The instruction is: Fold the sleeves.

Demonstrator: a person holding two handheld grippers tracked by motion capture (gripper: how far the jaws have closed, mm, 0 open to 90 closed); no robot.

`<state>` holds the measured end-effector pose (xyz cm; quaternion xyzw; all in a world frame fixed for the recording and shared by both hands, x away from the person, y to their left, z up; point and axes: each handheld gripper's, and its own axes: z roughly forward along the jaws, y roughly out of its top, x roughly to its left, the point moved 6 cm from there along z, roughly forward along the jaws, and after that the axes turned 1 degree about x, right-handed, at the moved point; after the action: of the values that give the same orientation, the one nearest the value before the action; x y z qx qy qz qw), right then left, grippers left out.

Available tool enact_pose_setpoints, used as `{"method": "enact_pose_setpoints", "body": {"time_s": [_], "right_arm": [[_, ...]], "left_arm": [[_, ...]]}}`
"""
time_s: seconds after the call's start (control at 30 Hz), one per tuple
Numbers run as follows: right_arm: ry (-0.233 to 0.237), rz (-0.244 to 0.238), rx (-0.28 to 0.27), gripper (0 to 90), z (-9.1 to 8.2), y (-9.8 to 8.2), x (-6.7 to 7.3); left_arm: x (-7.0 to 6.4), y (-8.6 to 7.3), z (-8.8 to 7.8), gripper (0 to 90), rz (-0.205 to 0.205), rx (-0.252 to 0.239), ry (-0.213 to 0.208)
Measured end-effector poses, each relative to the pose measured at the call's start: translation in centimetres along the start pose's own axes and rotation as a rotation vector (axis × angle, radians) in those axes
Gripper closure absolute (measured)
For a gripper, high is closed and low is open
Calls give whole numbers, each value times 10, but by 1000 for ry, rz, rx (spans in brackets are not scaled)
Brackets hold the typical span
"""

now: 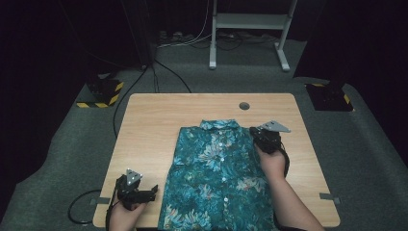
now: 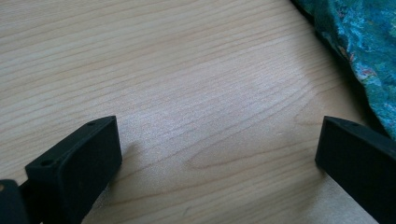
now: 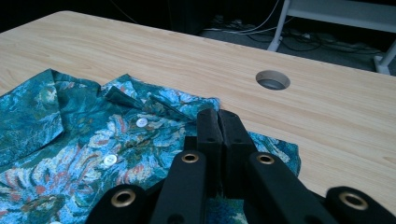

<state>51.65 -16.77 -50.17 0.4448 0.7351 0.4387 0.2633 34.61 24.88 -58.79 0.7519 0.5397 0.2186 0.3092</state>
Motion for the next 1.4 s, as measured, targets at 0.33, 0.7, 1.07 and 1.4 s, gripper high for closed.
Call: {"method": "enact_pose_setpoints", "body": {"time_s": [0.33,0.7,1.07,1.4], "right_arm": [[-3,-9,24,884,5,-7,0],[-16,-4,65,883,8,-25,-7],[-26,11,122,880,17,-45,-15],[-22,11,168,875,24,-55,-17]], "left_arm": [[0,0,0,7,-1,0,0],[0,0,0,7,0,0,0],[0,0,0,7,2,2,0],[0,0,0,7,0,0,0]]}}
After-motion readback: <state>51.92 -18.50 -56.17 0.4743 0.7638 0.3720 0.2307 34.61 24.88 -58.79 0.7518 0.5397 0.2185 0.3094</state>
